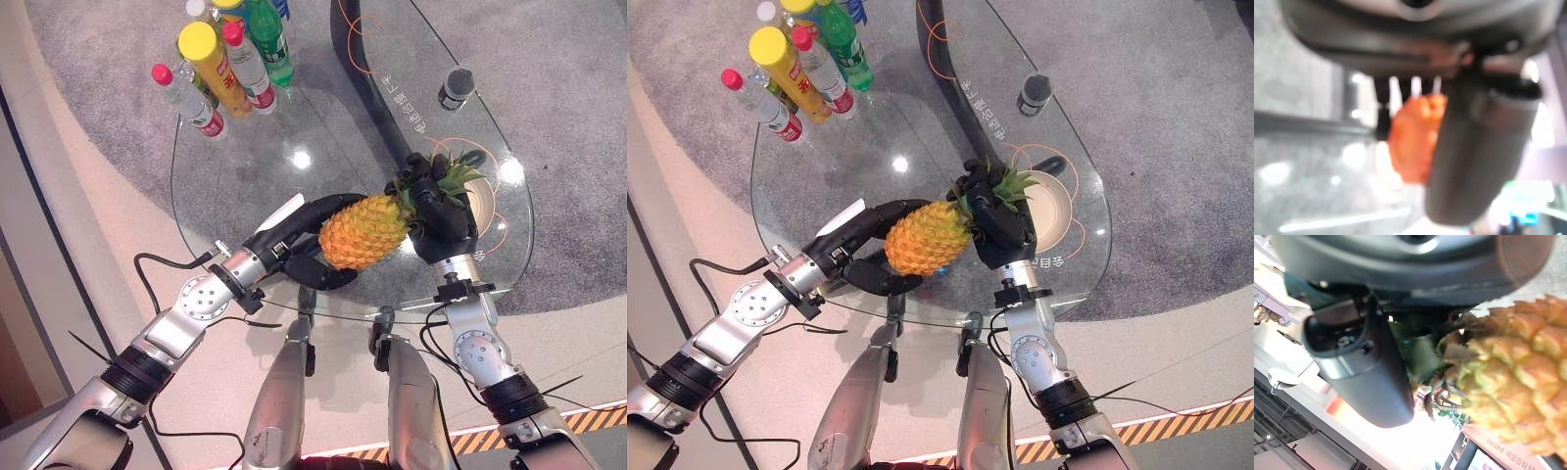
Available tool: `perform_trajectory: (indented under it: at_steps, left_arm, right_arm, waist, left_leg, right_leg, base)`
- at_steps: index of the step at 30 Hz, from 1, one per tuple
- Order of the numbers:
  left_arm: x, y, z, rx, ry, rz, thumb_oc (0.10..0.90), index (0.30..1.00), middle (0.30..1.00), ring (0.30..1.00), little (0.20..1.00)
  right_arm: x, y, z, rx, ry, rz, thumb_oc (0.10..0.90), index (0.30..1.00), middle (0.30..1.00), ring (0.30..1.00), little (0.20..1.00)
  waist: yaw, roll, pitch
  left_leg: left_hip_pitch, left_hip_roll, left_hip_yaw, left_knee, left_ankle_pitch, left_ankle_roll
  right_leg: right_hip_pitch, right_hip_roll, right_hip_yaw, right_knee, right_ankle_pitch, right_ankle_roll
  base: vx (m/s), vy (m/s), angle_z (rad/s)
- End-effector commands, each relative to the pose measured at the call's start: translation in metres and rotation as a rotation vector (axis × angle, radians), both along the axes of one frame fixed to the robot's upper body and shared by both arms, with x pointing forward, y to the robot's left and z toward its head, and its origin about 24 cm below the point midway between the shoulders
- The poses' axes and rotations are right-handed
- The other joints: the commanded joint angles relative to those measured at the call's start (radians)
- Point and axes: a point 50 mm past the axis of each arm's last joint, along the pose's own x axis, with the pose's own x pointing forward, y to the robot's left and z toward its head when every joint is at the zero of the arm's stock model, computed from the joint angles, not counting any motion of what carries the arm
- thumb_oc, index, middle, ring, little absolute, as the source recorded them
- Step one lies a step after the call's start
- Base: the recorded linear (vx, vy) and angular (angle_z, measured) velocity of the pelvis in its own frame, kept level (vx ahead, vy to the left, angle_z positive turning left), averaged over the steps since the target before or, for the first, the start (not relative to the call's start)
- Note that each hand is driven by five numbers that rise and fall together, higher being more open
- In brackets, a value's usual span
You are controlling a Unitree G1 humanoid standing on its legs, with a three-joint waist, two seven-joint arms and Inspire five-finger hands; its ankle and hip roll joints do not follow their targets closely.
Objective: Pick up the fruit to the plate
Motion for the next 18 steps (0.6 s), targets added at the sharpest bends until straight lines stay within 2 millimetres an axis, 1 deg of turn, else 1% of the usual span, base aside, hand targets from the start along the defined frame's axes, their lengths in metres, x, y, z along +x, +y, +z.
perform_trajectory:
  at_steps: [1, 10, 13, 18]
  left_arm:
    - [-0.012, -0.0197, 0.0275, -0.059, -0.139, -0.092, 0.8, 0.9, 0.9, 0.9, 0.9]
    - [-0.0102, -0.018, 0.0269, -0.117, -0.136, -0.045, 0.8, 0.9, 0.9, 0.9, 0.9]
    - [-0.0088, -0.0167, 0.0266, -0.124, -0.139, -0.028, 0.8, 0.9, 0.9, 0.9, 0.9]
    - [-0.0075, -0.0127, 0.0245, -0.133, -0.119, -0.006, 0.8, 0.9, 0.9, 0.9, 0.9]
  right_arm:
    - [-0.0175, 0.0372, 0.0847, 0.025, -0.478, 0.192, 0.1, 0.3, 0.3, 0.3, 0.2]
    - [-0.0183, 0.0337, 0.0846, 0.08, -0.492, 0.173, 0.1, 0.3, 0.3, 0.3, 0.2]
    - [-0.0186, 0.034, 0.086, 0.069, -0.496, 0.162, 0.1, 0.3, 0.3, 0.3, 0.2]
    - [-0.0189, 0.0297, 0.0881, -0.004, -0.508, 0.095, 0.1, 0.3, 0.3, 0.3, 0.2]
  waist:
    - [-0.041, -0.019, -0.019]
    - [-0.041, -0.02, -0.019]
    - [-0.041, -0.021, -0.019]
    - [-0.041, -0.022, -0.019]
  left_leg:
    - [0.019, -0.076, 0.037, 0.187, -0.169, 0.048]
    - [0.028, -0.075, 0.039, 0.183, -0.168, 0.049]
    - [0.029, -0.074, 0.04, 0.182, -0.167, 0.047]
    - [0.026, -0.071, 0.041, 0.184, -0.165, 0.046]
  right_leg:
    - [0.103, 0.014, 0.009, -0.321, 0.27, 0.066]
    - [0.11, 0.015, 0.001, -0.32, 0.267, 0.064]
    - [0.111, 0.016, -0.002, -0.32, 0.267, 0.063]
    - [0.111, 0.017, -0.006, -0.32, 0.267, 0.061]
  base:
    - [0.0, 0.0, 0.0]
    - [0.0, 0.0, 0.0]
    - [0.0, 0.0, 0.0]
    - [0.0, 0.0, 0.0]
